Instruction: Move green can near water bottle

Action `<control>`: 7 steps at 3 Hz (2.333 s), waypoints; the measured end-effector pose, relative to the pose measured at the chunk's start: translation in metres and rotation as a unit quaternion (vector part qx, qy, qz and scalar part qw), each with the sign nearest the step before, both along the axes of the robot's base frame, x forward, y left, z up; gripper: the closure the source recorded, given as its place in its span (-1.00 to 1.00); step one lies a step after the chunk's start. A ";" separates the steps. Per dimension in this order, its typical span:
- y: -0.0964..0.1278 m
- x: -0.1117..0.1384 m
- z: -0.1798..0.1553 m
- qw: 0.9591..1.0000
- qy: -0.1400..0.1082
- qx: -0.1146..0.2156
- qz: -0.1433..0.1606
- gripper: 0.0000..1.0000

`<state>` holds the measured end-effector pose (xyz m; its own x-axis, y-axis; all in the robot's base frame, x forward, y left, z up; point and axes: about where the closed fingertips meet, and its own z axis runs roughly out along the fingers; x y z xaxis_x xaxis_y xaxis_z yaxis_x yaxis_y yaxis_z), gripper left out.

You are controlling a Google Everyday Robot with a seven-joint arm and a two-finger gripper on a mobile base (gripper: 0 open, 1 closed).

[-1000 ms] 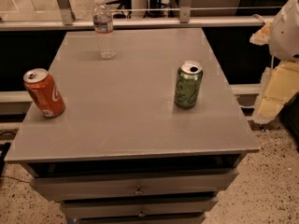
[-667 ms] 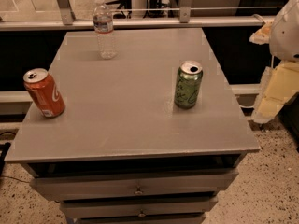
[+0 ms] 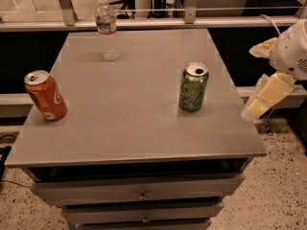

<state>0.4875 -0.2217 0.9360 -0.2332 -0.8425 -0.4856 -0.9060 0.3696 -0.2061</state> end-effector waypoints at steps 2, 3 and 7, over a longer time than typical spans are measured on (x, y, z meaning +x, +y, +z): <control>0.055 0.047 -0.041 0.982 -0.019 0.189 0.011 -1.00; 0.080 0.062 -0.049 0.969 -0.031 0.243 0.025 -1.00; 0.109 0.087 -0.052 0.944 -0.054 0.324 0.026 0.30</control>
Offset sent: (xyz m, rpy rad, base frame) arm 0.0669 0.0802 -0.0520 0.5597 -0.0700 0.0420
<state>0.5746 -0.1131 0.8840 -0.1186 -0.3693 -0.9217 -0.9129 0.4056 -0.0450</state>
